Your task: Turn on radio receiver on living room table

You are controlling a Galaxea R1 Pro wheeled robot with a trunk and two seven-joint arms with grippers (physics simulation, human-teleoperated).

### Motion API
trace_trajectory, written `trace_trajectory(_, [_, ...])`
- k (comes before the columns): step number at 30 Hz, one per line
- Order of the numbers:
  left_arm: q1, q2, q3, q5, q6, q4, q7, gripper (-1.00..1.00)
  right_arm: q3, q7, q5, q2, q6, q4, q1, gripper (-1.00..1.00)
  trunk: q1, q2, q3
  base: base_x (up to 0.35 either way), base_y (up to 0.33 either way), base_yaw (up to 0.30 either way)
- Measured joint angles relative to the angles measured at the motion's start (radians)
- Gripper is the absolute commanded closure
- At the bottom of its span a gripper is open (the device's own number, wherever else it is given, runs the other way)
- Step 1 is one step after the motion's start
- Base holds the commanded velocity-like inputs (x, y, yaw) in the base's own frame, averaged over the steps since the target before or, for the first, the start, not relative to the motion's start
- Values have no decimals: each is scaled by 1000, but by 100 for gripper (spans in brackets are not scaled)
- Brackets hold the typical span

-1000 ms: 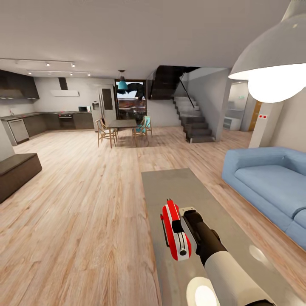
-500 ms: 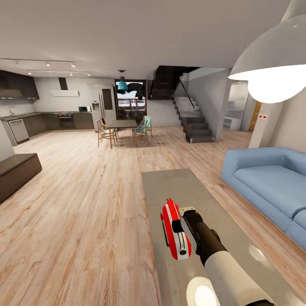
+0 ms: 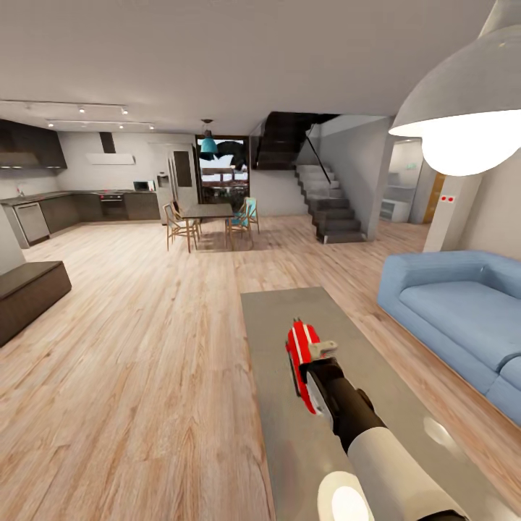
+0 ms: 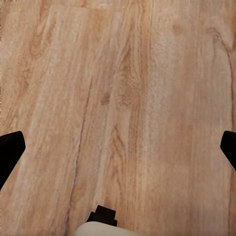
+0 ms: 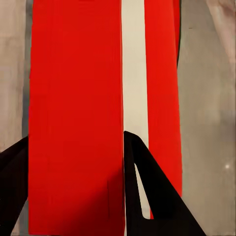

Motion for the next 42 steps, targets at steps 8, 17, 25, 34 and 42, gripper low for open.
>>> trace_trajectory(8, [0, 0, 0, 0, 0, 0, 2, -100, 83, -157, 80, 6, -209, 23, 9, 100, 0, 0, 0, 0, 0, 0])
trace_trajectory(17, [0, 0, -1, 0, 1, 0, 2, -100, 430, -556, 172, 6, -248, 80, 13, 100, 0, 0, 0, 0, 0, 0])
trace_trajectory(25, [0, 0, -1, 0, 1, 0, 2, -100, 753, -908, 176, 8, -241, 143, 13, 100, 0, 0, 0, 0, 0, 0])
trace_trajectory(34, [0, 0, -1, 0, 0, 0, 2, -100, 948, -1109, 181, 9, -243, 234, 15, 100, 0, 0, 0, 0, 0, 0])
trace_trajectory(42, [0, 0, -1, 0, 0, 0, 2, -100, 1066, -1129, 181, 8, -219, 271, 16, 100, 0, 0, 0, 0, 0, 0])
